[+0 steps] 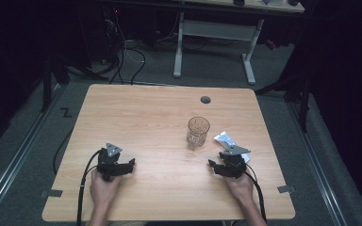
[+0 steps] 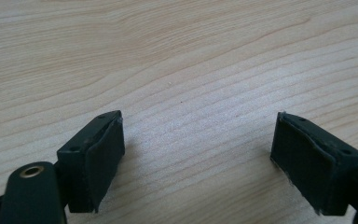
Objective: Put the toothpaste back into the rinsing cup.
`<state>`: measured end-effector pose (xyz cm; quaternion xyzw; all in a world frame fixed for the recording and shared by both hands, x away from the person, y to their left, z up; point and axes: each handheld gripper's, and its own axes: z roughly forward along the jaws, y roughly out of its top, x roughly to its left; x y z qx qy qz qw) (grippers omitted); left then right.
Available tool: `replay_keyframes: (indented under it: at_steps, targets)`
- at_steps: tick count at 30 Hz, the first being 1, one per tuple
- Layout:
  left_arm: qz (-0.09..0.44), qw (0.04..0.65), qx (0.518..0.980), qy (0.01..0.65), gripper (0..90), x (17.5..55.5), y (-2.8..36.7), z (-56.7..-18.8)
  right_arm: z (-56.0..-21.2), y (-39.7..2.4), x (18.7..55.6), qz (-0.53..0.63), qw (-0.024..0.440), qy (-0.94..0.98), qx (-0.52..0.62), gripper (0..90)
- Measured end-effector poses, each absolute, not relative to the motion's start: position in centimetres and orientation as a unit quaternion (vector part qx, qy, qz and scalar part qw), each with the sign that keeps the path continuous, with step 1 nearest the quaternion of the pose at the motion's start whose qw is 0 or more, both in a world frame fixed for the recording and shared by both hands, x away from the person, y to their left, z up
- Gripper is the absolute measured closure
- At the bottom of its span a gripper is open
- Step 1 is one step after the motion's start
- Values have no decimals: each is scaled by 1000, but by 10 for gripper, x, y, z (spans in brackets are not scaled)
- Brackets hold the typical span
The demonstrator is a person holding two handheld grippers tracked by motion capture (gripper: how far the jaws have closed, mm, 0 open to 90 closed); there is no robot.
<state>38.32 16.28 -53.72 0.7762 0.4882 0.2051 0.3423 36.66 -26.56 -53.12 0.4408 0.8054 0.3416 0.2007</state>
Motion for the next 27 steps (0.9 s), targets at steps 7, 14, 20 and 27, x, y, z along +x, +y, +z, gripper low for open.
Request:
replay_keyframes:
  at_steps: [7,14,20,27]
  targets:
    - [205,342,776,488,174,383,163,-537,-531,-266,367,342,201,805,441,403]
    - [205,342,776,488,174,383,163,-537,-531,-266,367,342,199,805,441,401]
    - [205,342,776,488,176,383,163,-537,-531,-265,367,342,198,806,441,385]
    - [205,342,776,488,176,383,163,-537,-531,-265,366,341,199,804,444,381]
